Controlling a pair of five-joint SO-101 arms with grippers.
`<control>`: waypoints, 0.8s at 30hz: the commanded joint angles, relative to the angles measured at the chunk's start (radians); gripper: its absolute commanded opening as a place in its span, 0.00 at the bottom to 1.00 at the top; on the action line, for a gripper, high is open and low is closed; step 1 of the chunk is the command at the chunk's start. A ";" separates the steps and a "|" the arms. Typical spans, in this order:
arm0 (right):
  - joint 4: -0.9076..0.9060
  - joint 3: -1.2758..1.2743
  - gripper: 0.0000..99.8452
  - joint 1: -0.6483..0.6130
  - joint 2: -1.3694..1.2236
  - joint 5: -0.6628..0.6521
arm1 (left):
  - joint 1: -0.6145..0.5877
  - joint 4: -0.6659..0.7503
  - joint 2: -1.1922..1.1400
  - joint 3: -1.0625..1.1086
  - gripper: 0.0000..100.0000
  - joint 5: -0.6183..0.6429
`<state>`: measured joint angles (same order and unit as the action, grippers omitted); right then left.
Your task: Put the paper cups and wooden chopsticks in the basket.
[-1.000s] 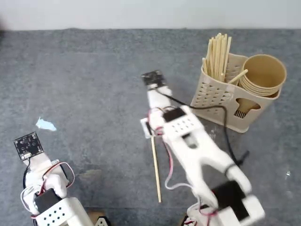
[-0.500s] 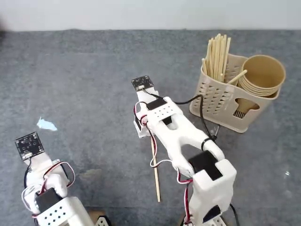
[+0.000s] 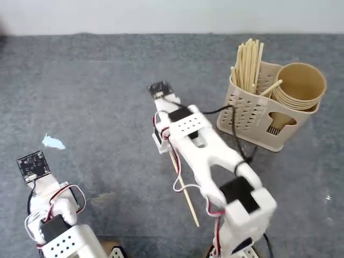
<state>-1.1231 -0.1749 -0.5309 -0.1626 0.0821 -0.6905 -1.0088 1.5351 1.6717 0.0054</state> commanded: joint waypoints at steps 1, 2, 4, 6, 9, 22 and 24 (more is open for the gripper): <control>-0.093 0.141 0.01 0.036 0.199 -0.011 | -0.008 0.000 0.009 -0.019 0.01 -0.005; -0.114 0.183 0.01 0.053 0.232 -0.012 | -0.008 0.000 0.009 -0.019 0.01 -0.005; -0.142 0.267 0.01 0.094 0.291 -0.041 | -0.008 0.000 0.009 -0.019 0.01 -0.005; -0.147 0.354 0.01 0.134 0.340 -0.083 | -0.008 0.000 0.009 -0.019 0.01 -0.005; -0.140 0.483 0.01 0.193 0.392 -0.117 | -0.008 0.000 0.009 -0.019 0.01 -0.005; 0.398 0.612 0.01 0.458 0.440 -0.146 | -0.008 0.000 0.009 -0.019 0.01 -0.005; 0.476 0.612 0.01 0.475 0.430 -0.146 | -0.008 0.000 0.009 -0.019 0.01 -0.005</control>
<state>-0.7733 0.3836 -0.0875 0.2486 -0.0606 -0.6905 -1.0088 1.5351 1.6717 0.0054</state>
